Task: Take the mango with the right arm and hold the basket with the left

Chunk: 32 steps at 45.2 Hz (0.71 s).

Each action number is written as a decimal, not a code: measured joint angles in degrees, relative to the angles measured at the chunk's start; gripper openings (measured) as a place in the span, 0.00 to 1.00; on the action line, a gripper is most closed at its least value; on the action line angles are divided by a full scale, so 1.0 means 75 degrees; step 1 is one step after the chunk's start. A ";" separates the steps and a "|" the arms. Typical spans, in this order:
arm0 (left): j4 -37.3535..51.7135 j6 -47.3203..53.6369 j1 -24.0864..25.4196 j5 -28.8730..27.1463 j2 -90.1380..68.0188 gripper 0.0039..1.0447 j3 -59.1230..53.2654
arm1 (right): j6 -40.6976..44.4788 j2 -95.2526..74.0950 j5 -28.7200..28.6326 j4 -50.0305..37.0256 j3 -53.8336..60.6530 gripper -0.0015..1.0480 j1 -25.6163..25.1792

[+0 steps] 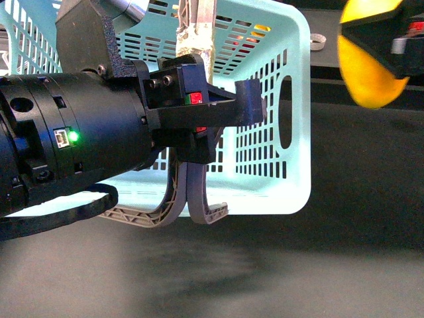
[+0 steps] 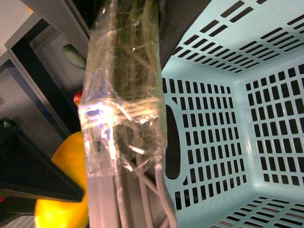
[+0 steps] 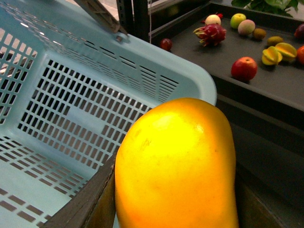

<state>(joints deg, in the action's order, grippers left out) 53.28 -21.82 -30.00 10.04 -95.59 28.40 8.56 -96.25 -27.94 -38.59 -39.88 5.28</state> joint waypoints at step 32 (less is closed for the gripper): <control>-0.0026 -0.0064 -0.0012 -0.0015 -0.0038 0.19 -0.0003 | -0.1585 -0.0358 0.2340 -0.1926 0.0221 0.92 0.0507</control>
<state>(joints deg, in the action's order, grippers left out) 53.08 -22.30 -30.09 9.93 -95.88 28.38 -3.33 -98.94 -10.39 -53.04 -38.22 9.08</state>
